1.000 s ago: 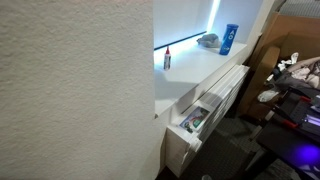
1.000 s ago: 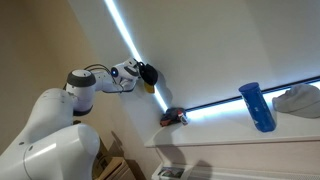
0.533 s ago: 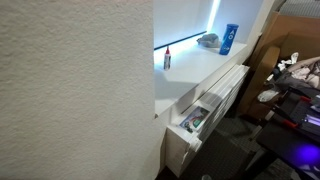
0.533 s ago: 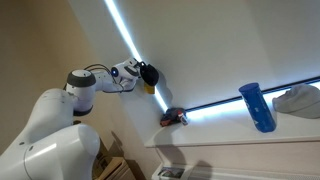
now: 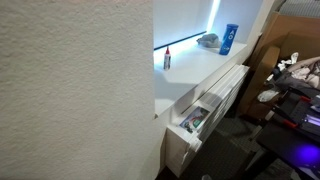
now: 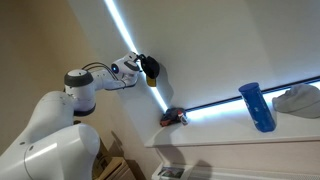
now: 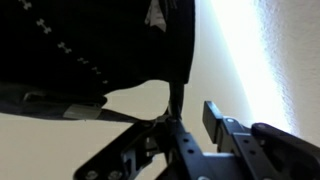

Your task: Move the black cap to the left

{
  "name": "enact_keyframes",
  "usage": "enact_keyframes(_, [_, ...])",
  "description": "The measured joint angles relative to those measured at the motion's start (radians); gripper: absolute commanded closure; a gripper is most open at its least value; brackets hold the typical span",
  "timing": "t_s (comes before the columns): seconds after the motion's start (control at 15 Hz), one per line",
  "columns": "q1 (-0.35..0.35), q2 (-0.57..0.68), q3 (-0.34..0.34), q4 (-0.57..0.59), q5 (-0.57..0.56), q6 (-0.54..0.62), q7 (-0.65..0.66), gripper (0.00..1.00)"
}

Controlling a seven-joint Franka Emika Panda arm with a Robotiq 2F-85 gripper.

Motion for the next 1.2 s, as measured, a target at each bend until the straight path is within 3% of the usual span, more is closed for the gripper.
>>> enact_keyframes(0.07, [-0.001,0.006,-0.007,0.008,-0.010,0.000,-0.005,1.00])
enact_keyframes(0.33, [-0.015,0.012,0.002,0.060,-0.142,0.000,-0.042,1.00])
enact_keyframes(0.53, [-0.002,0.039,-0.073,0.065,-0.133,-0.003,-0.090,1.00])
enact_keyframes(0.73, [0.029,0.103,-0.226,0.041,-0.027,-0.005,-0.099,1.00])
enact_keyframes(1.0, [0.088,0.254,-0.517,-0.042,0.290,-0.042,-0.182,1.00])
enact_keyframes(1.2, [0.125,0.386,-0.705,-0.129,0.402,-0.105,-0.183,1.00])
